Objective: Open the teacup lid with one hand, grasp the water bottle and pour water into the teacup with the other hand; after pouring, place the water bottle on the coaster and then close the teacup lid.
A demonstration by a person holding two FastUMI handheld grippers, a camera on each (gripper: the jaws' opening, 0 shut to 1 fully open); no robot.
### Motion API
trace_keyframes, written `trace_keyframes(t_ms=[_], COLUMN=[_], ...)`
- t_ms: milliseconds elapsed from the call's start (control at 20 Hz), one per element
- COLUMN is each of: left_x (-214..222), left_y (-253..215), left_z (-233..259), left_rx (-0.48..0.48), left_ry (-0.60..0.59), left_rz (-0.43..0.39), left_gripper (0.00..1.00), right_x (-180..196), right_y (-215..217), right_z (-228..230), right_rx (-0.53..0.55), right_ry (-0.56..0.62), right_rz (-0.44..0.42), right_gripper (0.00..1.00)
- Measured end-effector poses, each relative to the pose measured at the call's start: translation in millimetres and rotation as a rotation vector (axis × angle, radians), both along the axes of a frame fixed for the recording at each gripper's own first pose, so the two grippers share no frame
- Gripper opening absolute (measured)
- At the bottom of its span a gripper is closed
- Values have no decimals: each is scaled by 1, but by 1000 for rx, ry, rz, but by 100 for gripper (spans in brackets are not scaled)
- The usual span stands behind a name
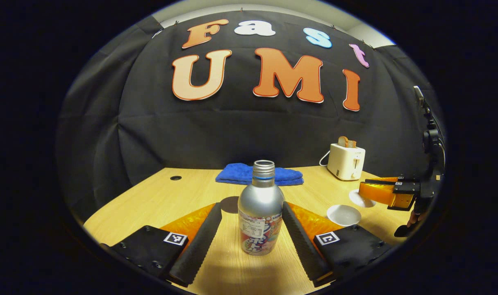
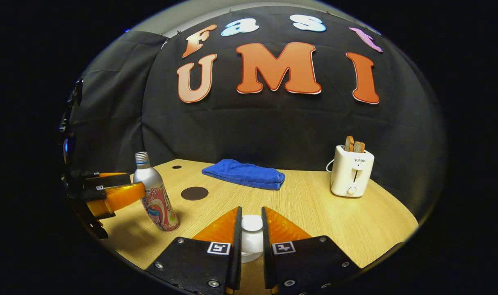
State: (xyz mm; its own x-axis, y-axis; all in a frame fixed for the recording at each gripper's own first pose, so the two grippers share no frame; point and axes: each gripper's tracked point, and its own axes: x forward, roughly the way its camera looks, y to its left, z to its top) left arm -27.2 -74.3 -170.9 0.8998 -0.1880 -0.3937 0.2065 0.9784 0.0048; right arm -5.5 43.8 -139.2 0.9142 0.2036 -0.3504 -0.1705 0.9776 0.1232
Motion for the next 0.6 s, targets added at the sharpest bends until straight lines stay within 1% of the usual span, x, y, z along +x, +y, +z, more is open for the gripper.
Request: trace_keyframes(t_ms=[150, 300, 600], left_x=[3, 6, 10], left_y=[-5, -7, -11], left_z=[-17, -41, -57], left_rx=[-15, 0, -21], left_ry=[42, 106, 154], left_rz=[-12, -12, -18], left_gripper=[98, 98, 98], right_x=[-2, -4, -7], right_y=[-9, -16, -22], right_z=[7, 10, 12], right_rx=[-8, -12, -18], right_ry=[-15, -24, -31], right_rz=[-17, -28, -35], right_gripper=[23, 23, 23])
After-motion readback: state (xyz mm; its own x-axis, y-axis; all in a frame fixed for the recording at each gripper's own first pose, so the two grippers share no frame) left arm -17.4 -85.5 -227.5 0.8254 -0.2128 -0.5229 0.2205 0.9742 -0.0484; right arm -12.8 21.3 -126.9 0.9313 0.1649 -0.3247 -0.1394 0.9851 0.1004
